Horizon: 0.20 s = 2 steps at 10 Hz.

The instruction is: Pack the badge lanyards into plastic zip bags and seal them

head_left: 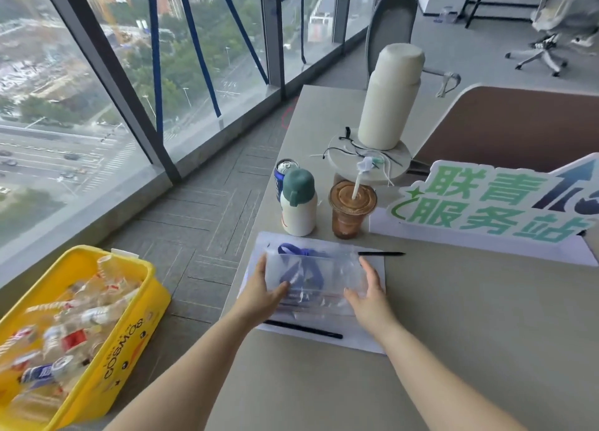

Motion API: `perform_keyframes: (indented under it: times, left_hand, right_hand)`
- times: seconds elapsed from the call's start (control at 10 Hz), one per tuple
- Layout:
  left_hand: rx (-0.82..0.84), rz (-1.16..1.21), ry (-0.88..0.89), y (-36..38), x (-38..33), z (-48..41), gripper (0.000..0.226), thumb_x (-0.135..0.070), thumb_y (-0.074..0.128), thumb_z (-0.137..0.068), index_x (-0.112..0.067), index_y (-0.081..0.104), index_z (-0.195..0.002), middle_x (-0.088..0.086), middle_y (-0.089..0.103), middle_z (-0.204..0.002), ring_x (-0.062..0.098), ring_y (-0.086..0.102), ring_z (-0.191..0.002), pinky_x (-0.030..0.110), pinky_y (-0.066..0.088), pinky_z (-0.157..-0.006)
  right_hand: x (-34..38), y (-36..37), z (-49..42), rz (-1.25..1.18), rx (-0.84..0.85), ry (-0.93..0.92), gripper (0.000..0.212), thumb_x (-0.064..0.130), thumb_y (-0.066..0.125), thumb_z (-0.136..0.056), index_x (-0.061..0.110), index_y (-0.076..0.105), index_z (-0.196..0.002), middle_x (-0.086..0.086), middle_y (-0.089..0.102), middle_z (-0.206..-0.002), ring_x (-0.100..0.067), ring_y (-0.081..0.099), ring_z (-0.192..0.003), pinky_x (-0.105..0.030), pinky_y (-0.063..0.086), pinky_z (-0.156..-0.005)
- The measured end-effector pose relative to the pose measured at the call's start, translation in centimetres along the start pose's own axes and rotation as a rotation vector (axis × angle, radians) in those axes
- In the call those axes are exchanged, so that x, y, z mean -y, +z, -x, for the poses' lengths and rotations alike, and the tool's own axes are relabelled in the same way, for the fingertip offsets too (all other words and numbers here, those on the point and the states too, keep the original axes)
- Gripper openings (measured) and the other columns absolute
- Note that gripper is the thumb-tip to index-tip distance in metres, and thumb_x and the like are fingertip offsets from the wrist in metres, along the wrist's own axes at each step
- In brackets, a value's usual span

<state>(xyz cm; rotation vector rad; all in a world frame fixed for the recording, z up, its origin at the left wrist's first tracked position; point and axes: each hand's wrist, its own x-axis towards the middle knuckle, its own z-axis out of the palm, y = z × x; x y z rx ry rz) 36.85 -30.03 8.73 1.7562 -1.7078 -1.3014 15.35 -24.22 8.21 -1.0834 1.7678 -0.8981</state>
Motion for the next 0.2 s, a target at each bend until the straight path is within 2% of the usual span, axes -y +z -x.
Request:
perform_keyframes:
  times: [0.1,0.2]
  left_hand:
    - [-0.036,-0.064,-0.026,0.35,1.06,-0.89,0.084,-0.038,0.063,-0.086,-0.024,0.009,-0.150,0.003,0.031,-0.151,0.022,0.035,-0.135,0.033,0.032,-0.104]
    - [-0.099,-0.082,-0.049,0.05,1.03,-0.03,0.087,-0.043,0.061,-0.085,-0.023,0.008,-0.150,0.010,0.028,-0.148,0.024,0.032,-0.135,0.038,0.030,-0.110]
  right_hand:
    - [-1.74,0.07,-0.77,0.060,-0.040,0.033,0.069,0.018,0.061,-0.089,0.030,0.024,-0.146,-0.005,0.032,-0.147,-0.018,0.035,-0.133,-0.027,0.032,-0.104]
    - [-1.85,-0.57,-0.46,0.044,-0.097,0.035,0.069,0.021,0.062,-0.088,0.031,0.025,-0.146,-0.004,0.032,-0.147,-0.020,0.038,-0.131,-0.036,0.035,-0.108]
